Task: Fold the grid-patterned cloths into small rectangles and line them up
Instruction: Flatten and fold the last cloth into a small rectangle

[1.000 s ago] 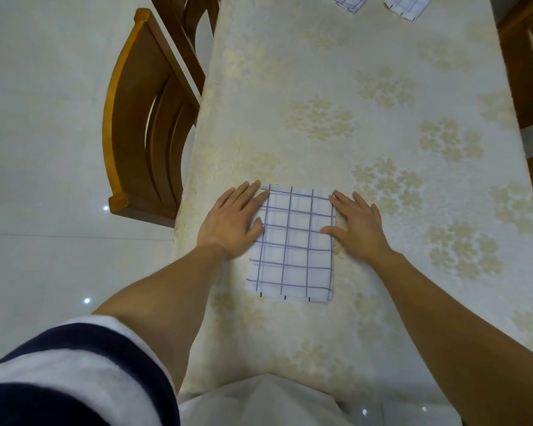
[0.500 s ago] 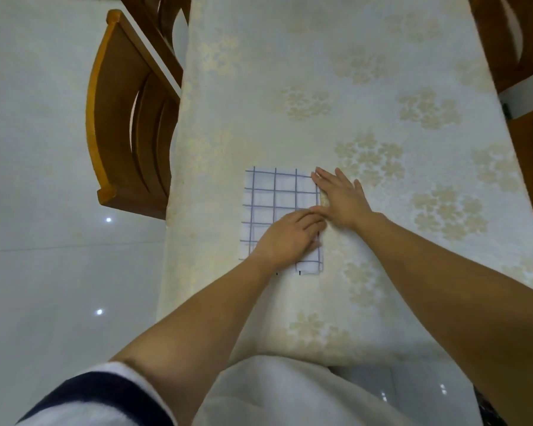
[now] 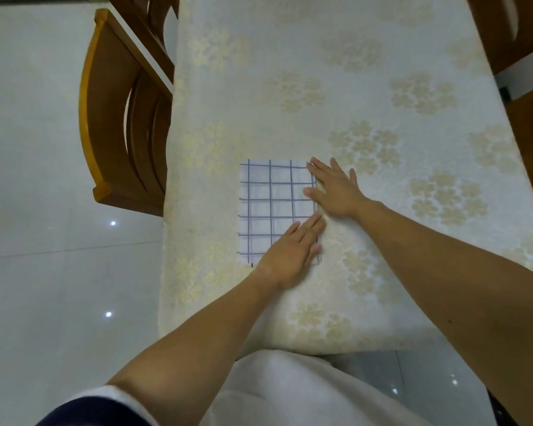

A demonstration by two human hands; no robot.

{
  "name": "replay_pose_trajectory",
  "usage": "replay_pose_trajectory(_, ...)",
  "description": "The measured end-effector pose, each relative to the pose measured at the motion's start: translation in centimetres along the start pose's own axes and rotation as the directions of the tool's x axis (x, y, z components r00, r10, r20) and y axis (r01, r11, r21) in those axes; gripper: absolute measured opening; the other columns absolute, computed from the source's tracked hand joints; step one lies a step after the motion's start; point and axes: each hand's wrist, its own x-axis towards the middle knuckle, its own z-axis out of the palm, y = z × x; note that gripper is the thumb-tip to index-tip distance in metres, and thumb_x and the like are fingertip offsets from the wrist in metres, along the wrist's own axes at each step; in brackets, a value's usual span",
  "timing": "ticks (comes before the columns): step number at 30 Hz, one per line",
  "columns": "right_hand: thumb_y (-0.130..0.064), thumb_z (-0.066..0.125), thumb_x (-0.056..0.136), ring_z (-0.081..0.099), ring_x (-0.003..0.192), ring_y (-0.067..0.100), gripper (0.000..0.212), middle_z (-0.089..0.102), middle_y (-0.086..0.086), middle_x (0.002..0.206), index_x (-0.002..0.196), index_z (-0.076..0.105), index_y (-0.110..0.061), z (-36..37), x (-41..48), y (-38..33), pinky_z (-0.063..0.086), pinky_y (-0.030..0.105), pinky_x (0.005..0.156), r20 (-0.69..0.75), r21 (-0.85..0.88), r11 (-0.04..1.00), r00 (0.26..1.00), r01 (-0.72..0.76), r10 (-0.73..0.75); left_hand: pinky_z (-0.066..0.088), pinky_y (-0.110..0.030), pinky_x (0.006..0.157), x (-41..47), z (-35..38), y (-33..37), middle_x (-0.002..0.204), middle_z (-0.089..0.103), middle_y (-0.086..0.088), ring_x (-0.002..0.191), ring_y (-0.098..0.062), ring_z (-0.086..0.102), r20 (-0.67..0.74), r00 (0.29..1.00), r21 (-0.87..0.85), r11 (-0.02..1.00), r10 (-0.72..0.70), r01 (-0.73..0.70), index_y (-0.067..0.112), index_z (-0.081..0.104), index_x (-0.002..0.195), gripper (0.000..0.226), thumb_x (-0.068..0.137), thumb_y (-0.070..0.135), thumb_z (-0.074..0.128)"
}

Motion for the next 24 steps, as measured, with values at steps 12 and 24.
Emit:
replay_pose_trajectory(12, -0.033, 0.047, 0.104, 0.005, 0.154, 0.019, 0.058, 0.012, -0.007, 0.166, 0.157, 0.024, -0.028, 0.9, -1.0, 0.2, 0.004, 0.048, 0.123, -0.082, -0.04, 0.999, 0.996, 0.031, -0.034, 0.037, -0.02, 0.11, 2.3, -0.4, -1.3, 0.148, 0.047, 0.003, 0.132, -0.013, 0.044, -0.171, 0.98, -0.033, 0.995, -0.099, 0.095, 0.013, 0.051, 0.145, 0.046, 0.102, 0.027, 0.058)
replay_pose_trajectory(24, -0.047, 0.047, 0.101, -0.002, 0.154, 0.019, 0.069, 0.003, -0.008, 0.167, 0.159, 0.013, -0.032, 0.4, -0.4, 0.7, 0.002, 0.049, 0.123, -0.022, -0.099, 0.994, 0.998, 0.052, -0.054, 0.039, -0.037, 0.113, 1.9, -0.5, -3.3, 0.152, 0.048, -0.007, 0.13, -0.025, 0.048, -0.049, 0.981, 0.272, 0.948, 0.187, -0.167, 0.008, 0.05, 0.146, 0.062, 0.098, 0.046, 0.055)
